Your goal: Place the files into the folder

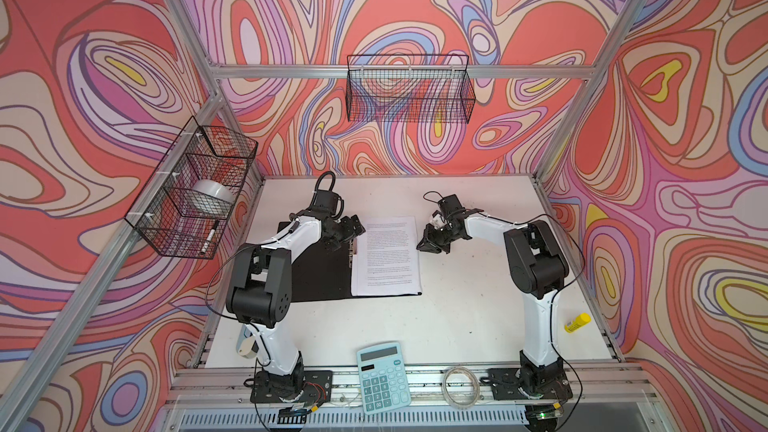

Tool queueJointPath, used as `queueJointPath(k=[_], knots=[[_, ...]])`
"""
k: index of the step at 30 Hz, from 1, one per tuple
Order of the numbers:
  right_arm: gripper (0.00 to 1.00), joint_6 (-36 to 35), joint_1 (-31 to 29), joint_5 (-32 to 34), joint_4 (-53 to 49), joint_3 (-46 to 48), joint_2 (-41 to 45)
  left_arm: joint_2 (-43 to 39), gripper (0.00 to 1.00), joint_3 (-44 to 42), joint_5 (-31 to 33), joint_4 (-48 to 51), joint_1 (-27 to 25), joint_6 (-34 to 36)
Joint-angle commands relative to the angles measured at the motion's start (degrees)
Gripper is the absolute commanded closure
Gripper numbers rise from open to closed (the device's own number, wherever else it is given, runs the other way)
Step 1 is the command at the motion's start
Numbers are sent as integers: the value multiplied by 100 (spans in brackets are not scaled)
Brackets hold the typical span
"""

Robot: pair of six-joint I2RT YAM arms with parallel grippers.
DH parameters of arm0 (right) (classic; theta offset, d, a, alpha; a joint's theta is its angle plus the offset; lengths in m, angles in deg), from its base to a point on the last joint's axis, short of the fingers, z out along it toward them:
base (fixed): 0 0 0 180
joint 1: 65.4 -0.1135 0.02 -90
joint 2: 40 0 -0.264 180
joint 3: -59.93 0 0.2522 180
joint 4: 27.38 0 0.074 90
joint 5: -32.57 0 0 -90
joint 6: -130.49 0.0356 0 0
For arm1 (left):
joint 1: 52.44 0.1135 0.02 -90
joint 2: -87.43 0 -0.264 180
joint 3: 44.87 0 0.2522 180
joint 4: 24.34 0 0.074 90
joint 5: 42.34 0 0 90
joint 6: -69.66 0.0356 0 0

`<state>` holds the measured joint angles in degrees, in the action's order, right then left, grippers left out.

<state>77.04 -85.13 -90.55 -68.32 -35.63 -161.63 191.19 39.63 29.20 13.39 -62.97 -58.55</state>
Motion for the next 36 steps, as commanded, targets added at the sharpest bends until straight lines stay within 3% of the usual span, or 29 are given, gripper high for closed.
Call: queueJointPath(k=[1, 7, 15, 22, 25, 36], knots=[[87, 16, -9, -303, 189, 50, -131, 131, 0, 19, -51, -54, -46, -98], [93, 26, -9, -453, 238, 46, -129, 166, 1, 30, -79, -73, -88, -117], [94, 32, -12, -673, 201, -25, -200, 193, 0, 27, -80, -72, -90, -134], [85, -148, -6, 116, -409, 85, 335, 51, 0, 133, 297, 173, -90, -63], [85, -154, -13, 250, -548, 375, 710, -19, 0, 158, 366, 242, -90, -62], [84, 277, -325, -640, -172, 2151, 1859, -204, 0, 115, 299, 242, -90, -155]])
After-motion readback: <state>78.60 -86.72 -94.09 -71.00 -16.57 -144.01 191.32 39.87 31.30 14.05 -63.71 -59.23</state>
